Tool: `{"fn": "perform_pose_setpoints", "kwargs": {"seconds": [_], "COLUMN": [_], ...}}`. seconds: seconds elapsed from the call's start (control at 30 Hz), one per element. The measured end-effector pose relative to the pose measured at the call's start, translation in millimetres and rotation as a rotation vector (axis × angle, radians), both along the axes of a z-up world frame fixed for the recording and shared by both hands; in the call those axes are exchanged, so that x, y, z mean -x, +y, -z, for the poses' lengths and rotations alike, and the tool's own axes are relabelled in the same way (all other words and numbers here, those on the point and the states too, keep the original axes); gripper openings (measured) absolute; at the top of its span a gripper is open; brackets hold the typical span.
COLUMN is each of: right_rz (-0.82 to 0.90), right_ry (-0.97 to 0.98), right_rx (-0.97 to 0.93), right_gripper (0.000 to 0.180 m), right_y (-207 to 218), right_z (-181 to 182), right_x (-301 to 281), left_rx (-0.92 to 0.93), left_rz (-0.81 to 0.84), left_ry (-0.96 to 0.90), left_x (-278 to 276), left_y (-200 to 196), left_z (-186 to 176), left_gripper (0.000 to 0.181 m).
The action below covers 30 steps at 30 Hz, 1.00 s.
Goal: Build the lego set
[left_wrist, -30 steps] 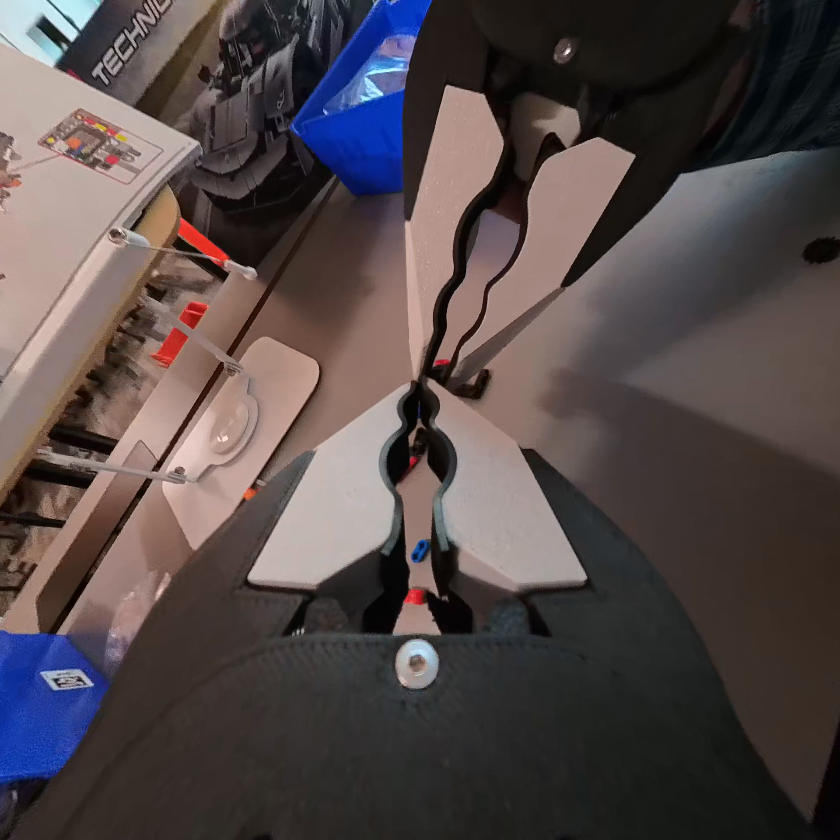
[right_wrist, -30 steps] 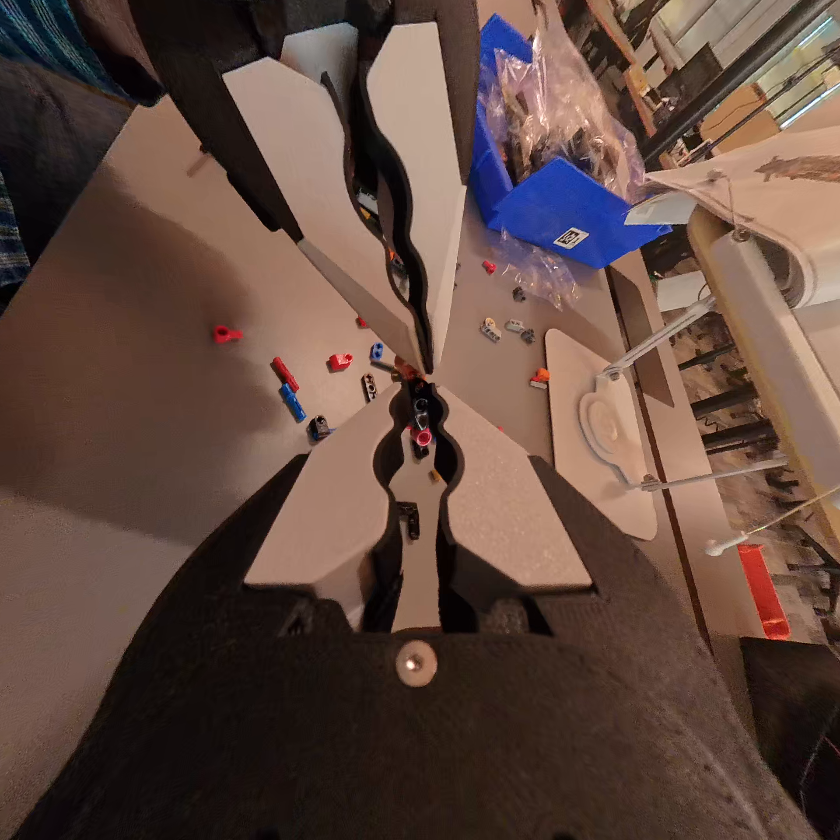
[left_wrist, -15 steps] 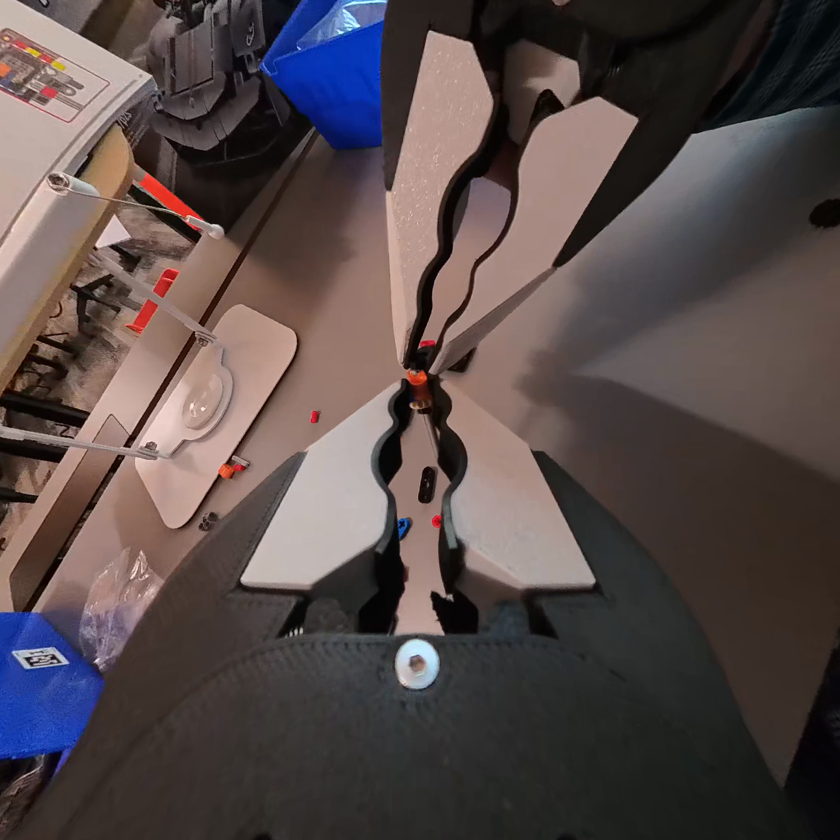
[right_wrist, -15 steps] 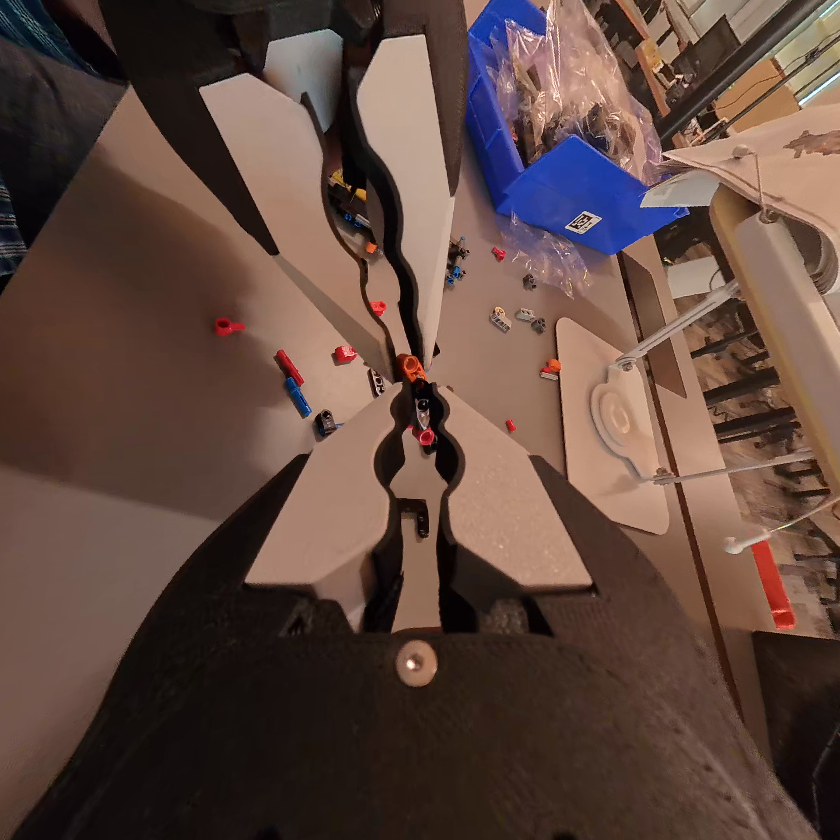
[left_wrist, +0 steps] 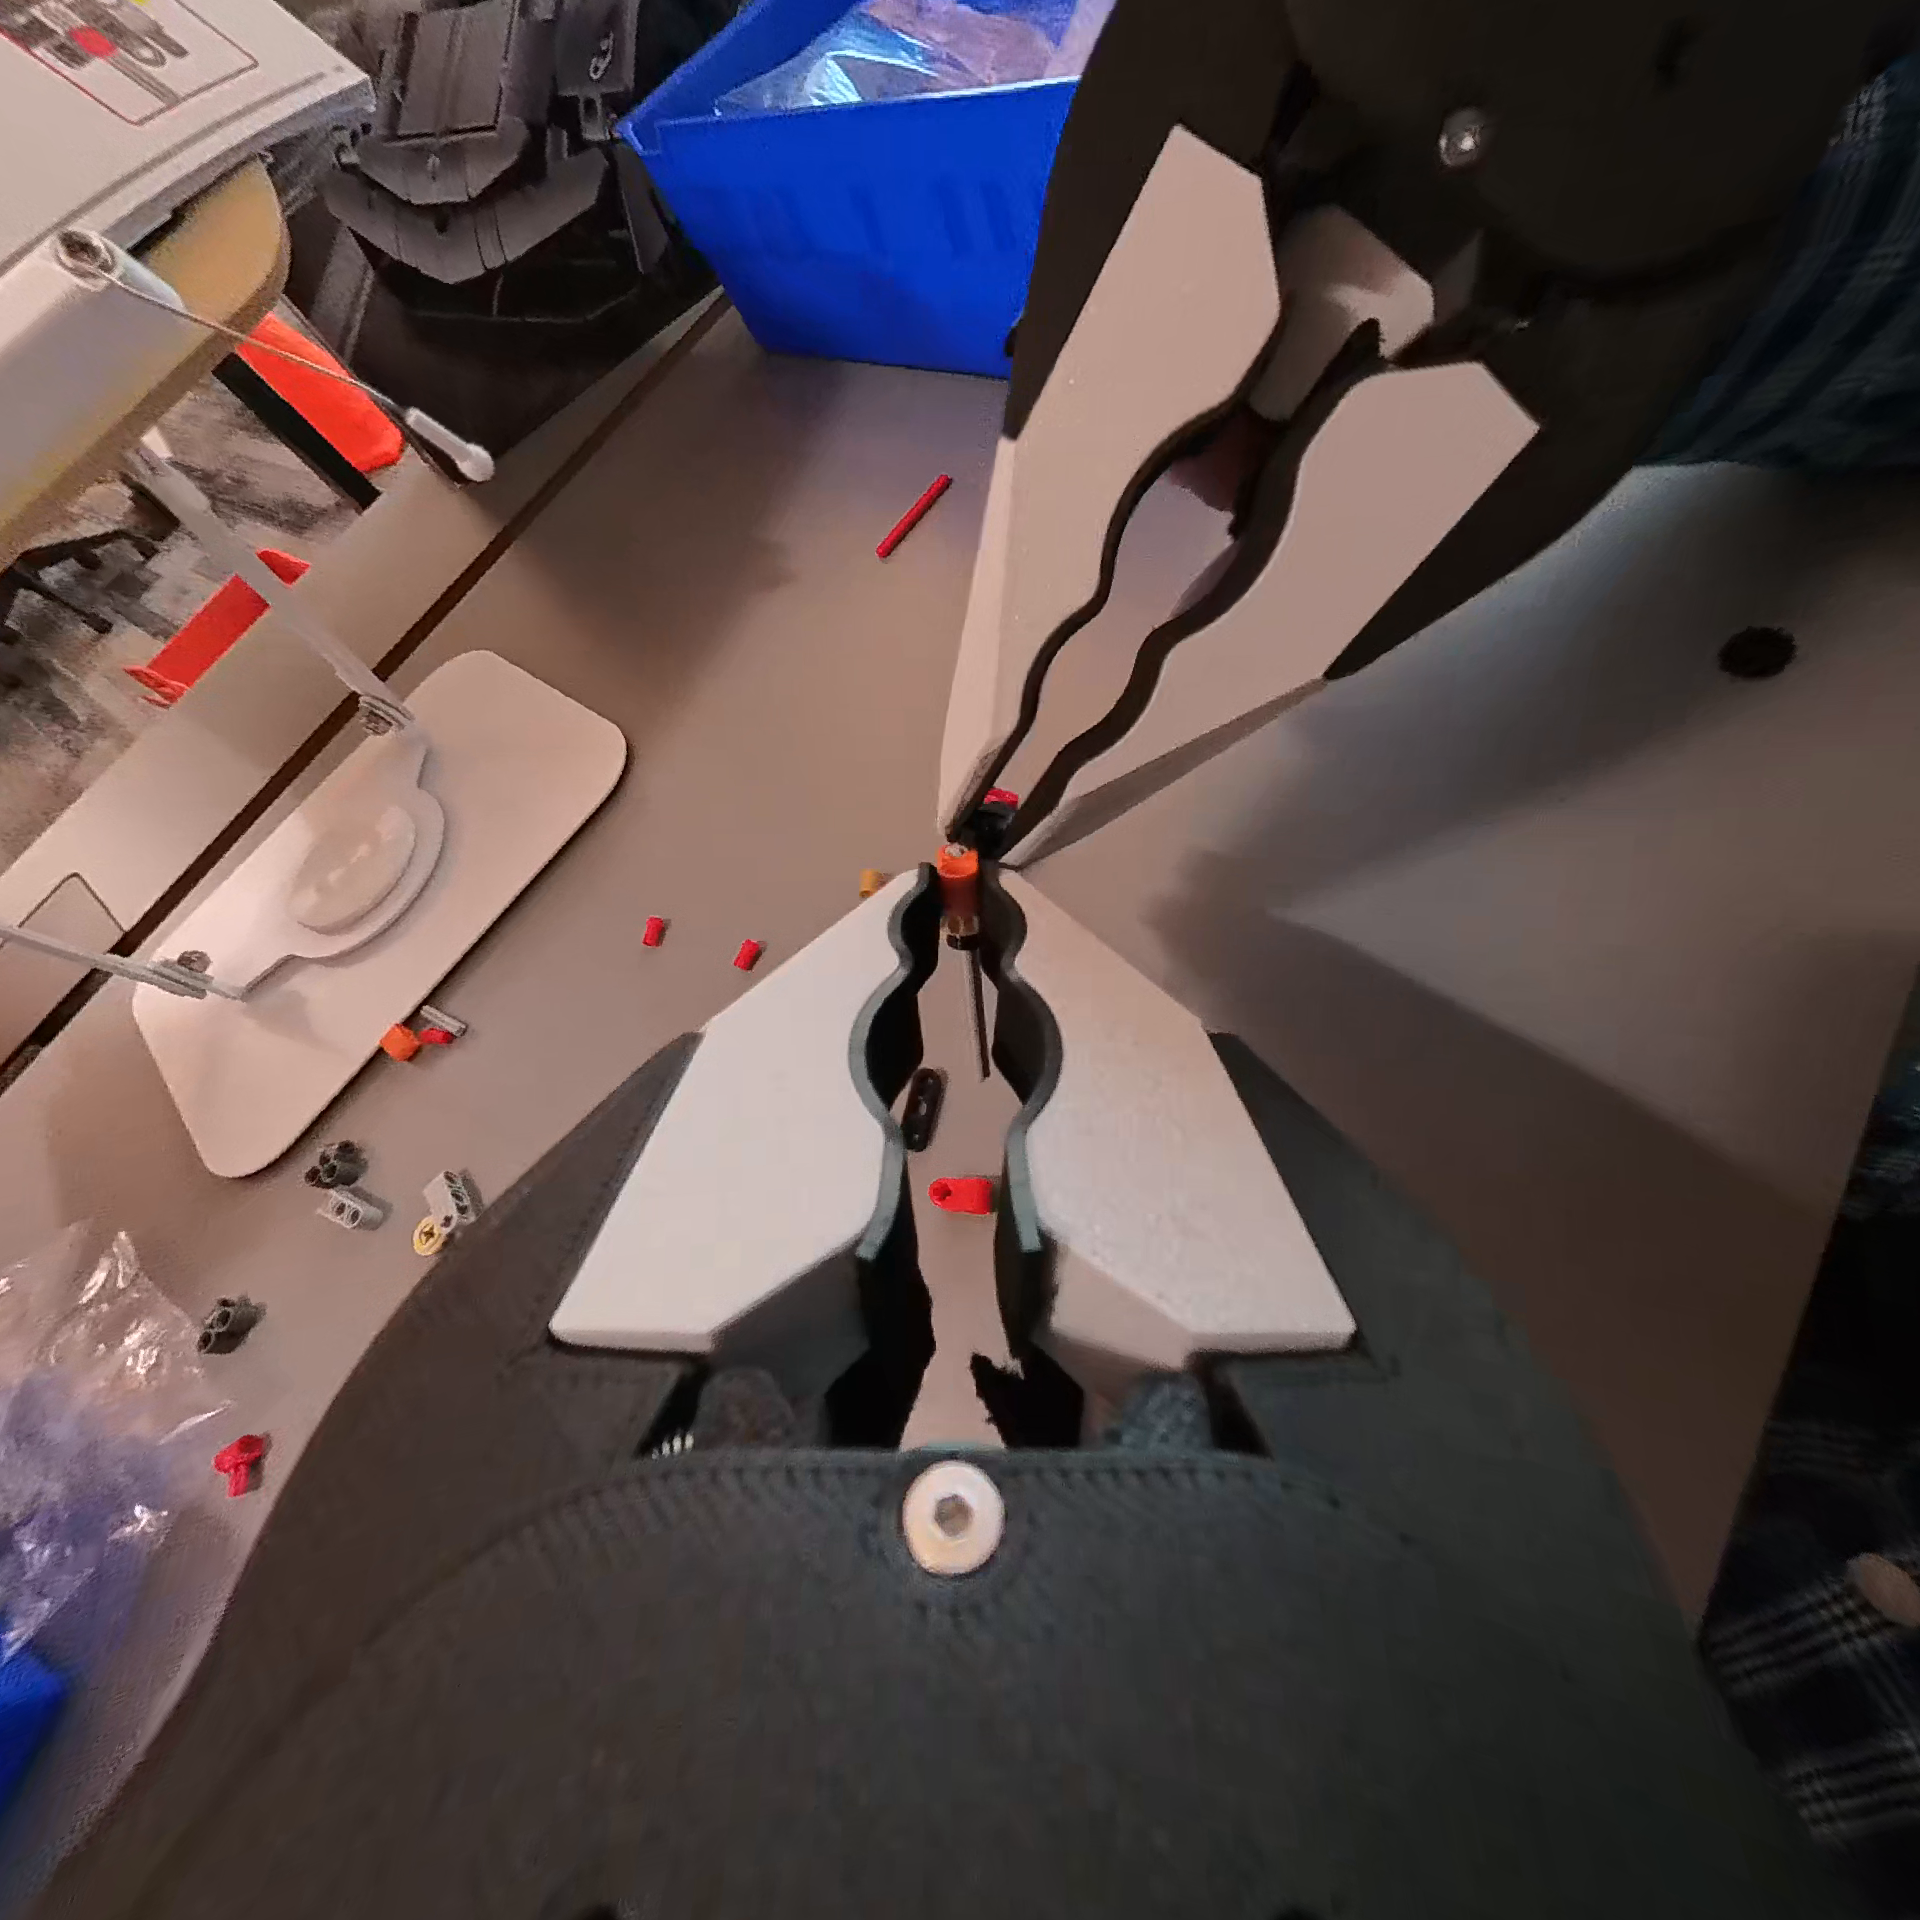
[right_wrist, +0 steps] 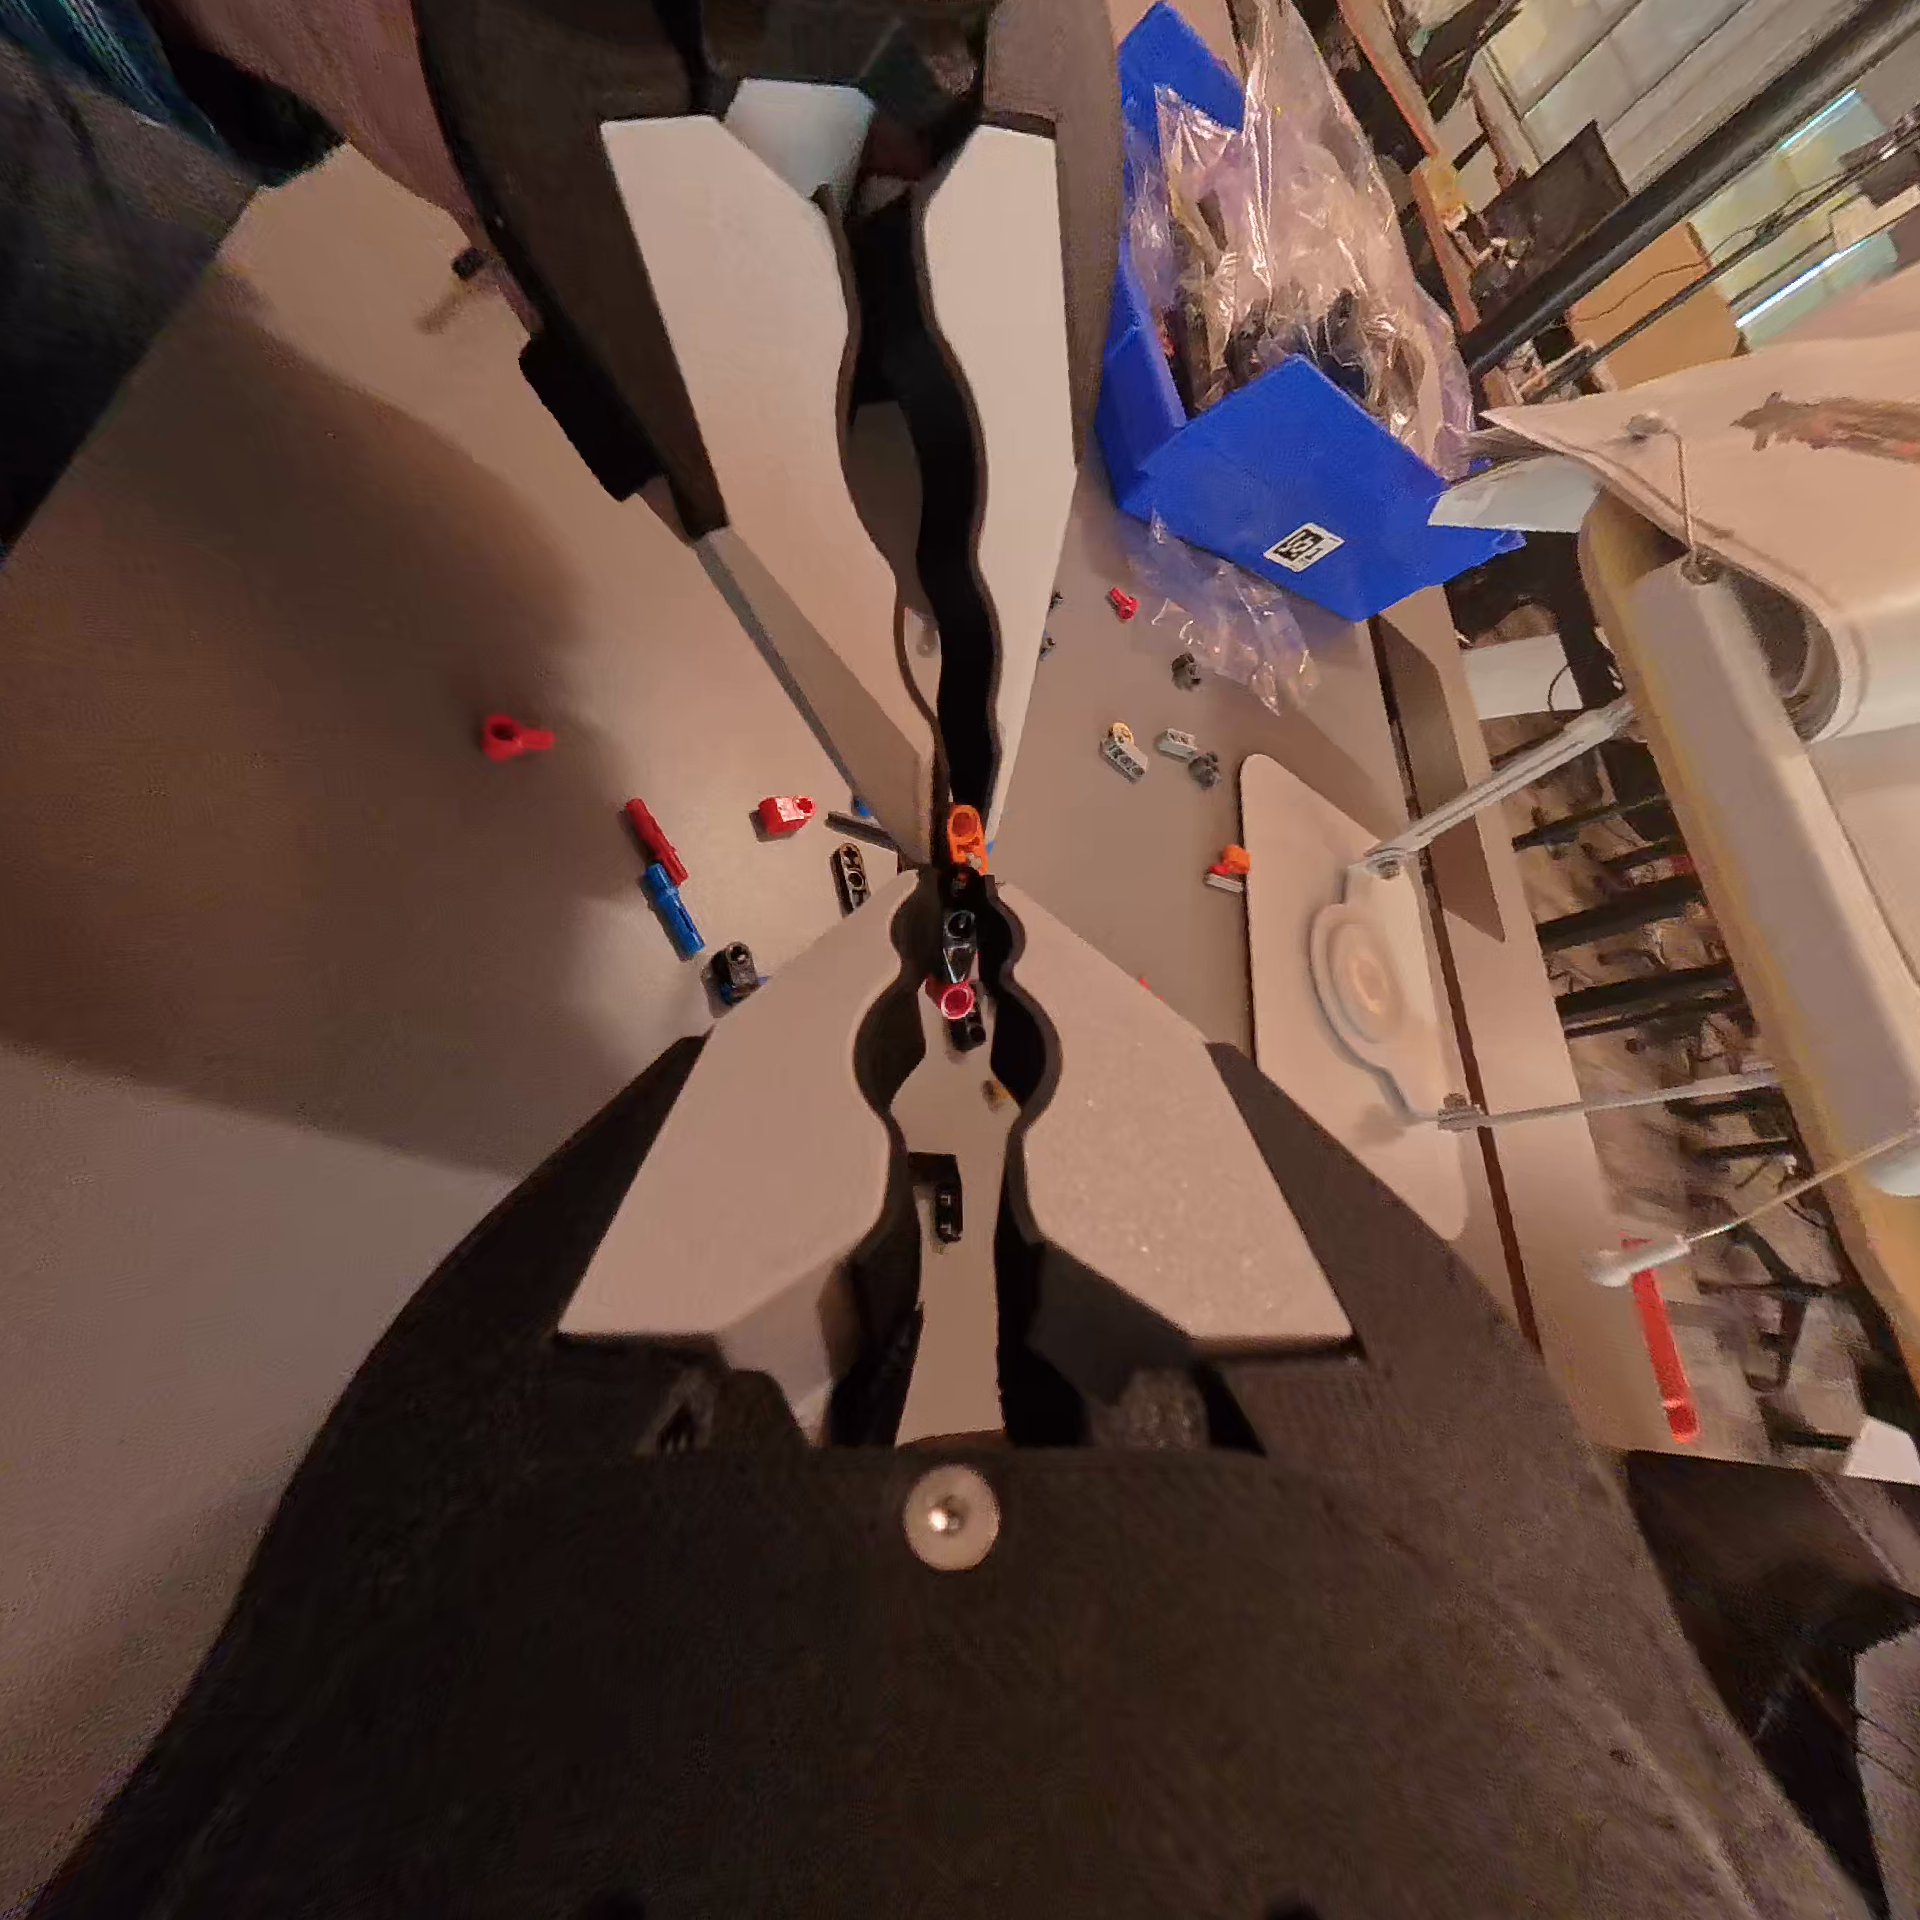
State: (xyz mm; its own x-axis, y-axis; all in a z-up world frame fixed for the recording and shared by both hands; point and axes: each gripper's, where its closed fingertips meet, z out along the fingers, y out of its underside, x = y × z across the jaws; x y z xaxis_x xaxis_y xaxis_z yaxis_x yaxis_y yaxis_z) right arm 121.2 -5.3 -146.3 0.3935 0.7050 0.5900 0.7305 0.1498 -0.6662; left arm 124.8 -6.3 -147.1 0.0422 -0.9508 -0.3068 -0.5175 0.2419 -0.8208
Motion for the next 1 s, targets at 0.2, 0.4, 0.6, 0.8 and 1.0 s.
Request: {"fn": "perform_pose_setpoints", "kwargs": {"seconds": [0.2,0.4,0.6,0.8,1.0], "right_rz": [-0.003,-0.007,-0.064,-0.149,-0.166], "right_ry": [0.013,0.072,0.194,0.350,0.359], "right_rx": [0.012,0.050,0.204,0.360,0.485], "right_gripper": [0.003,0.003,0.004,0.003,0.002], "right_y": [-1,-1,-7,-15,-18], "right_z": [2,-2,-4,-13,3], "right_x": [0,-1,-1,-1,1], "left_rx": [0.038,-0.016,-0.090,-0.174,-0.263], "left_rz": [-0.001,0.013,0.047,0.090,0.142], "left_ry": [-0.026,-0.027,-0.016,0.020,0.051], "left_x": [0,-1,-2,-1,-2], "left_y": [0,-2,-7,-15,-21], "left_z": [1,-2,-4,5,16], "left_gripper": [0.005,0.005,0.005,0.006,0.006]}}
